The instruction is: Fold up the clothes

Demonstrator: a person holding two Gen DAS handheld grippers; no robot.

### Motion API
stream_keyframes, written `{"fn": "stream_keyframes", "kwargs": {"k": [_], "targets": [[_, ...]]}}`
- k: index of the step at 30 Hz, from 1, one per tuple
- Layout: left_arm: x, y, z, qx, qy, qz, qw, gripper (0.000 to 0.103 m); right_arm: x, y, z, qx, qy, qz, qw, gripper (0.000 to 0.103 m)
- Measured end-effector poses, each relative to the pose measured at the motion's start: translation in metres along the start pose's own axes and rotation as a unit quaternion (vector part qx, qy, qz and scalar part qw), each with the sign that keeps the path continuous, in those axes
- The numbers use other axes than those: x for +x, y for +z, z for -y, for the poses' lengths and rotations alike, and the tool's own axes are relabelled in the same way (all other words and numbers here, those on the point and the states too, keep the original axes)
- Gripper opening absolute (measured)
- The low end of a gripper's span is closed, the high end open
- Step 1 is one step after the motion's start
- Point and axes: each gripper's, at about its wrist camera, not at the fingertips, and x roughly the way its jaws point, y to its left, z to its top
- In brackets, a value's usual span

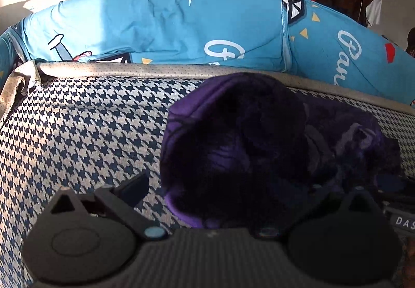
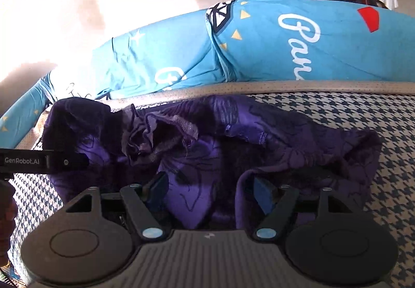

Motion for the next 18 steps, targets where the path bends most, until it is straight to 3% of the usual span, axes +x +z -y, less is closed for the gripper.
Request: {"fn": "stream_keyframes", "kwargs": {"k": [4,6,8,9,11,16,18], "targets": [[0.010,0.000,0.006,0.007,0.013,-0.007,0.9999,0.103,0.018,-0.005,-0.003,-0.013,-0.010,-0.012,1.000,0.070],[0.015,0.000,0.011,0.015,0.028,-0.003,0.9995,0.103,0.022,-0.005,-0.003,-0.010,-0.015,-0.009,1.000,0.059],[0.018,0.003,0.014,0.022,0.046,0.005,0.9987,0.097,0.025,-0.004,-0.002,-0.003,-0.026,-0.006,1.000,0.035],[0.020,0.004,0.015,0.024,0.054,0.010,0.9982,0.089,0.025,-0.003,-0.001,0.004,-0.026,-0.003,1.000,0.031],[0.023,0.009,0.016,0.022,0.067,0.020,0.9973,0.084,0.025,-0.001,0.002,0.017,-0.027,0.003,0.999,0.022],[0.028,0.023,0.017,0.029,0.117,0.051,0.9914,0.084,0.023,0.007,0.002,0.031,-0.027,0.032,0.999,0.019],[0.033,0.030,0.015,0.025,0.120,0.053,0.9910,0.084,0.023,0.010,0.003,0.040,-0.027,0.041,0.998,0.019]]}}
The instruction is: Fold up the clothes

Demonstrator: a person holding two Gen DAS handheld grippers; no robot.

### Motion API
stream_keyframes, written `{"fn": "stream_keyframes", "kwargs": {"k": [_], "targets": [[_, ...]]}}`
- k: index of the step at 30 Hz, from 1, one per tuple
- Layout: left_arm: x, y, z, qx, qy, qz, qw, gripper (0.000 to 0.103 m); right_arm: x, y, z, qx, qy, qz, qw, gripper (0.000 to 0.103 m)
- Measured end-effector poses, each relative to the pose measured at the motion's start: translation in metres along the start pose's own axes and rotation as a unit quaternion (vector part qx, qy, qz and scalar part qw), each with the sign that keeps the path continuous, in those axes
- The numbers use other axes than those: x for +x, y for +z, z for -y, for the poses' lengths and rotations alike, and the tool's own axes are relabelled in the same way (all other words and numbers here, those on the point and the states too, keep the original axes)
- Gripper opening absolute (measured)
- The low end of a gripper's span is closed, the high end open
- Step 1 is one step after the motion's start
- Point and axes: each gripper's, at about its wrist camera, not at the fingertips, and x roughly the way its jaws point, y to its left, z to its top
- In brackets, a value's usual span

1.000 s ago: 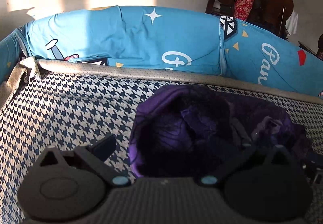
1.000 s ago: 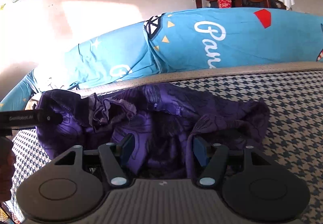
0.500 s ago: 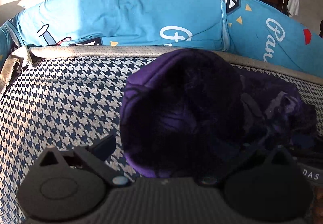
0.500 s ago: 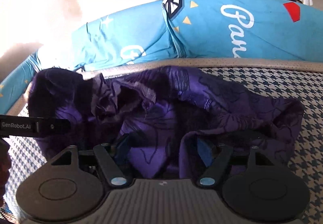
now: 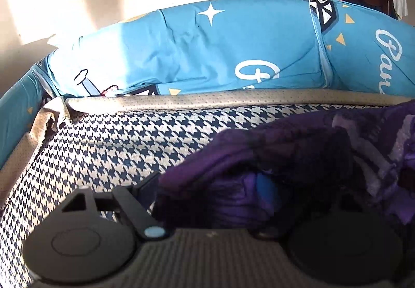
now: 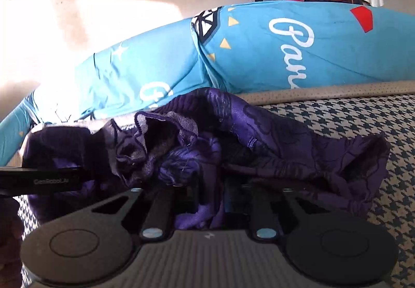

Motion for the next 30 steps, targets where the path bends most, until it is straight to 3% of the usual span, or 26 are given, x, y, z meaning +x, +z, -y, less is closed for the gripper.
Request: {"fn": "stream_keyframes", "kwargs": {"k": [9,14,20,24,26,30], "targets": [[0.011,0.027,-0.008,-0.025,0.024,0.027,0.9990,0.087,-0.003,0.016,0.001,0.009,-0.003,0.057,0.998,0.018],[0.018,0.045,-0.019,-0.057,0.020,0.032,0.9977,0.089,0.003,0.026,0.008,0.023,-0.001,0.076,0.997,0.018],[0.035,0.063,-0.023,-0.084,0.020,0.023,0.9960,0.091,0.013,0.041,0.015,0.054,0.004,0.098,0.994,0.018],[0.045,0.068,-0.024,-0.104,0.005,0.003,0.9946,0.103,0.018,0.047,0.017,0.076,0.002,0.108,0.991,0.018],[0.049,0.068,-0.022,-0.105,-0.011,-0.009,0.9944,0.103,0.022,0.047,0.016,0.073,-0.004,0.106,0.992,0.018],[0.042,0.070,-0.019,-0.098,-0.006,0.004,0.9952,0.103,0.025,0.045,0.011,0.049,-0.018,0.105,0.993,0.018]]}}
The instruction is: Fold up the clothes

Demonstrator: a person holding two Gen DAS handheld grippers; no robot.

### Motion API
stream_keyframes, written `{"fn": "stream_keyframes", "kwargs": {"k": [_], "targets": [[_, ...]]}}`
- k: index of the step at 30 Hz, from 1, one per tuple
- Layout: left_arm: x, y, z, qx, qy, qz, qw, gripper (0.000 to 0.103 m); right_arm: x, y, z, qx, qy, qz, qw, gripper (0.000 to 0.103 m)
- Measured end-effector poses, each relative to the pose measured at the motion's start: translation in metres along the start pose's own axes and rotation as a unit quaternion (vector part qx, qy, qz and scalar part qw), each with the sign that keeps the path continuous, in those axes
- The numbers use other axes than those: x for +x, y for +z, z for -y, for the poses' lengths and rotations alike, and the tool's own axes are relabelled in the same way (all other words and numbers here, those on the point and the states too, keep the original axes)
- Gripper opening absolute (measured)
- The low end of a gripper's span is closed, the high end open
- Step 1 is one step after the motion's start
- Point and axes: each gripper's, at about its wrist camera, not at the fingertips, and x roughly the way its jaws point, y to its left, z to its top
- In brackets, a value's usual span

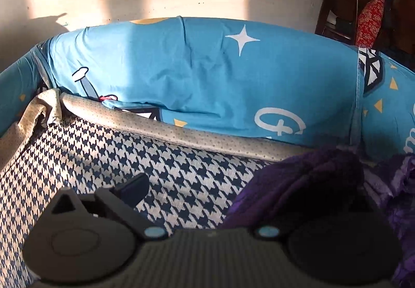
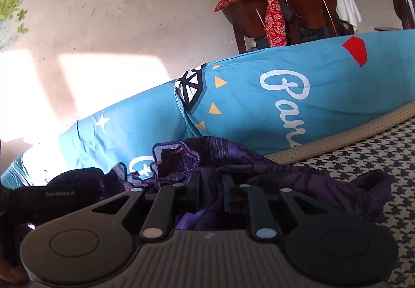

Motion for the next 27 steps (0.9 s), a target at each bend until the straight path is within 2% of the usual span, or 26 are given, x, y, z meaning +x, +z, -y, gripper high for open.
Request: {"fn": "stream_keyframes", "kwargs": {"k": [4,9,11,14,17,22,27], "targets": [[0.002,0.003,-0.004,-0.017,-0.008,-0.008,0.9998,0.103,0.001,0.000,0.001,0.003,-0.012,-0.022,1.000,0.021],[0.011,0.000,-0.014,-0.031,0.011,-0.023,0.9992,0.103,-0.010,0.006,0.000,-0.016,-0.017,-0.047,0.999,0.041],[0.013,0.000,-0.018,-0.037,0.013,-0.026,0.9989,0.103,-0.019,0.008,0.001,-0.035,-0.011,-0.051,0.998,0.055],[0.015,0.000,-0.021,-0.041,0.018,-0.029,0.9986,0.103,-0.029,0.006,0.006,-0.066,-0.008,-0.074,0.995,0.066],[0.015,-0.001,-0.020,-0.040,0.020,-0.032,0.9985,0.103,-0.038,0.001,0.011,-0.094,-0.013,-0.098,0.991,0.070],[0.005,0.000,-0.015,-0.028,0.010,-0.025,0.9992,0.103,-0.045,-0.011,0.028,-0.105,0.006,-0.141,0.984,0.071],[-0.011,0.004,-0.010,-0.024,-0.009,-0.014,0.9996,0.103,-0.056,-0.016,0.039,-0.120,0.018,-0.161,0.980,0.071]]}}
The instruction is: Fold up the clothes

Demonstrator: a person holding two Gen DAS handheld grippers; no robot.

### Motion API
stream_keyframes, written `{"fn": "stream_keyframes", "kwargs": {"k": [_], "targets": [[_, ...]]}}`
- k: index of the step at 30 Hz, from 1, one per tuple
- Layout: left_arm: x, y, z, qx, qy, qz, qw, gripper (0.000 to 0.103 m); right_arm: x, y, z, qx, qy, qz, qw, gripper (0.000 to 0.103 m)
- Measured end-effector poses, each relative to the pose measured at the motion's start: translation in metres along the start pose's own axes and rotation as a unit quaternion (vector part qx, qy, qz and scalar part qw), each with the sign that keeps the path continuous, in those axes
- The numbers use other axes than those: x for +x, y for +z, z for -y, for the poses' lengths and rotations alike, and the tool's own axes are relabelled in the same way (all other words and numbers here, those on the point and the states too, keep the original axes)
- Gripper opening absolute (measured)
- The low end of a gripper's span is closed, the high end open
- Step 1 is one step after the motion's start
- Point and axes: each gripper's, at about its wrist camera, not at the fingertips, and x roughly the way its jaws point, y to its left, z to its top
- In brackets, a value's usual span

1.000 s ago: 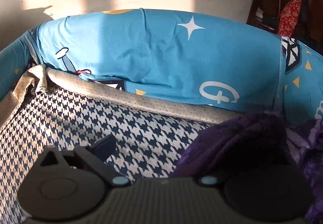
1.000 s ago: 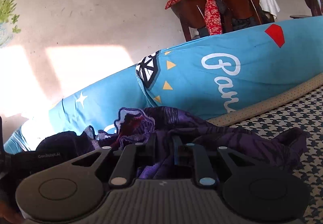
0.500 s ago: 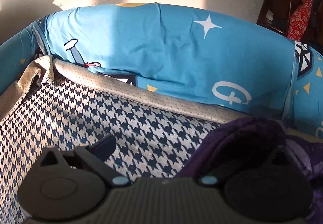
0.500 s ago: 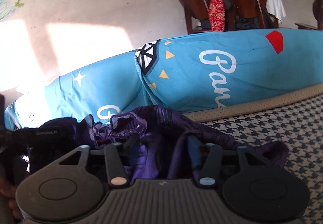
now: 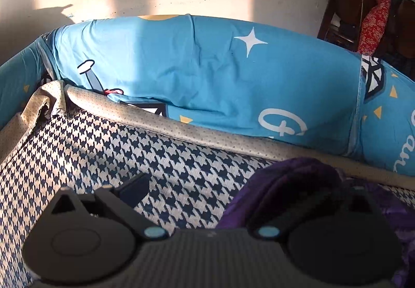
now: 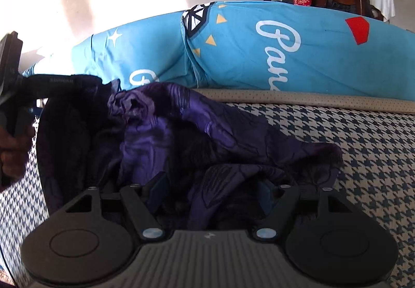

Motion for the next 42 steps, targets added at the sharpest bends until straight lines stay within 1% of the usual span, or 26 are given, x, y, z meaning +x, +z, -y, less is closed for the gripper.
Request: {"fn": "stream_keyframes", "kwargs": {"k": [5,7,11,14,17,21,26,28,30,36,42], "targets": [[-0.021,0.006,-0.007,-0.029,-0.039,0.011,0.9988,0.103,-0.006,-0.015,0.002,-0.035,0.003,-0.023,0.999,0.071],[-0.030,0.009,-0.009,-0.036,-0.050,0.017,0.9980,0.103,-0.009,-0.024,0.001,-0.047,-0.002,-0.037,0.998,0.071],[-0.051,0.009,-0.007,-0.020,-0.040,0.040,0.9982,0.103,-0.022,-0.045,0.002,-0.052,-0.037,-0.071,0.995,0.071],[-0.060,0.004,-0.008,-0.021,-0.046,0.040,0.9979,0.103,-0.040,-0.061,0.002,-0.058,-0.045,-0.083,0.994,0.071],[-0.067,-0.007,-0.010,-0.017,-0.057,0.033,0.9977,0.103,-0.053,-0.072,0.001,-0.062,-0.043,-0.082,0.994,0.071],[-0.073,-0.025,-0.008,0.011,-0.044,0.027,0.9986,0.103,-0.068,-0.076,0.002,-0.050,-0.046,-0.057,0.996,0.071],[-0.072,-0.045,-0.007,0.028,-0.044,0.011,0.9986,0.103,-0.084,-0.063,0.010,0.000,-0.015,0.012,1.000,0.071],[-0.069,-0.050,-0.004,0.036,-0.046,0.001,0.9983,0.103,-0.084,-0.057,0.009,0.011,-0.012,0.033,0.999,0.071],[-0.066,-0.054,0.000,0.047,-0.047,-0.006,0.9978,0.103,-0.079,-0.050,0.005,0.012,-0.015,0.049,0.999,0.071],[-0.059,-0.059,0.002,0.065,-0.043,-0.018,0.9968,0.103,-0.053,-0.027,-0.007,0.008,-0.022,0.075,0.997,0.071],[-0.044,-0.066,0.003,0.071,-0.042,-0.041,0.9957,0.103,-0.026,-0.009,-0.009,0.008,-0.049,0.093,0.994,0.071]]}}
